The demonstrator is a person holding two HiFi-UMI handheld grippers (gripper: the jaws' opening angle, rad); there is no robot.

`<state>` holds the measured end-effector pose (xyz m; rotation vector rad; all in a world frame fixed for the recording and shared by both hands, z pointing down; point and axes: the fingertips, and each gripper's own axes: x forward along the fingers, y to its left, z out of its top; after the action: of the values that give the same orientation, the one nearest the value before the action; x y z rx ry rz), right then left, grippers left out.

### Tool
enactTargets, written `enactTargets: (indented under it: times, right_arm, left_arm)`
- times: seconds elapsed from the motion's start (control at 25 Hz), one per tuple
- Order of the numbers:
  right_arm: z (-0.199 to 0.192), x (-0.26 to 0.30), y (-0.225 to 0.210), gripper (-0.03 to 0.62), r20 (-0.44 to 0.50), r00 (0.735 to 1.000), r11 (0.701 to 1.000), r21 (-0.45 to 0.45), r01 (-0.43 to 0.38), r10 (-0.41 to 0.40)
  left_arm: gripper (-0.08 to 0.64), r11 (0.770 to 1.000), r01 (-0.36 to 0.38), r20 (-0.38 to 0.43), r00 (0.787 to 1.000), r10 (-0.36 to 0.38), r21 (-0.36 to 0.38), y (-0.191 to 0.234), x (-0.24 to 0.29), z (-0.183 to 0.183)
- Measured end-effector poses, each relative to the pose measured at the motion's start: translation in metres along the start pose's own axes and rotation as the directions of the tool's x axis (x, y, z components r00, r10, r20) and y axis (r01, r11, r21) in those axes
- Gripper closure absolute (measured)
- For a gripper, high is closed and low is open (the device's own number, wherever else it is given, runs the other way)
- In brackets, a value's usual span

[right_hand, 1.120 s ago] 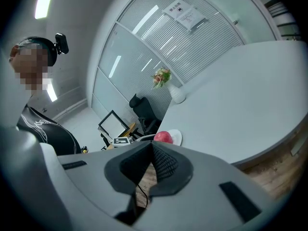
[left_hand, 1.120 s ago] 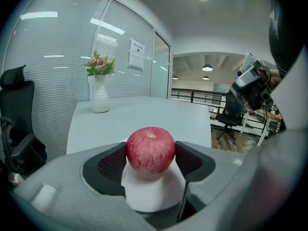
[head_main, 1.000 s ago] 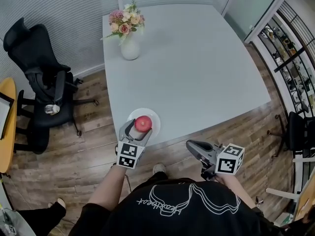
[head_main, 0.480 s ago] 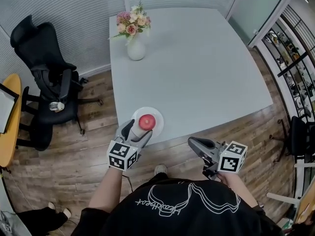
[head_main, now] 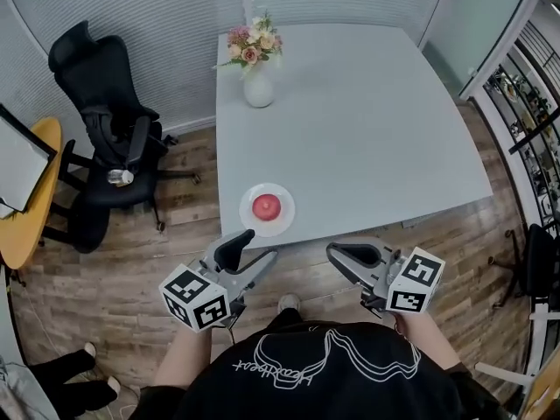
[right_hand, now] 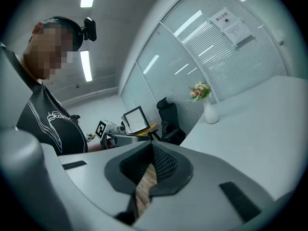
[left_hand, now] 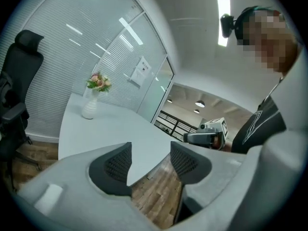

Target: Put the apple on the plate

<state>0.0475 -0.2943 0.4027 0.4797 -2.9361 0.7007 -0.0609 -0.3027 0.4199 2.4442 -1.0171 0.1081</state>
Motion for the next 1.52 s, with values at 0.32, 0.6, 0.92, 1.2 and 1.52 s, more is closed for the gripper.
enactTargets:
  times: [0.32, 0.6, 0.92, 1.2, 1.52]
  right_arm:
    - [0.012, -0.039, 0.06, 0.583, 0.015, 0.993, 0.991, -0.065, -0.114, 0.115]
    - [-0.003, -0.08, 0.08, 0.583, 0.027, 0.995, 0.994, -0.066, -0.091, 0.093]
    - [-0.02, -0.107, 0.123, 0.583, 0.025, 0.991, 0.985, -0.118, -0.126, 0.13]
    - [-0.024, -0.132, 0.149, 0.583, 0.046, 0.989, 0.982, -0.141, -0.129, 0.137]
    - [-0.025, -0.149, 0.174, 0.583, 0.058, 0.986, 0.975, -0.166, -0.144, 0.156]
  left_arm:
    - [0.5, 0.997, -0.044, 0.05, 0.998, 0.041, 0.064, -0.101, -0.017, 0.008]
    - [0.538, 0.992, -0.08, 0.071, 0.995, 0.074, 0.097, -0.154, -0.024, -0.009]
    - [0.538, 0.988, -0.074, 0.094, 0.994, 0.061, 0.133, -0.209, -0.035, -0.027]
    - [0.538, 0.982, -0.073, 0.125, 0.991, 0.052, 0.175, -0.247, -0.053, -0.027]
    - [0.538, 0.966, -0.061, 0.146, 0.989, 0.024, 0.253, -0.279, -0.064, -0.03]
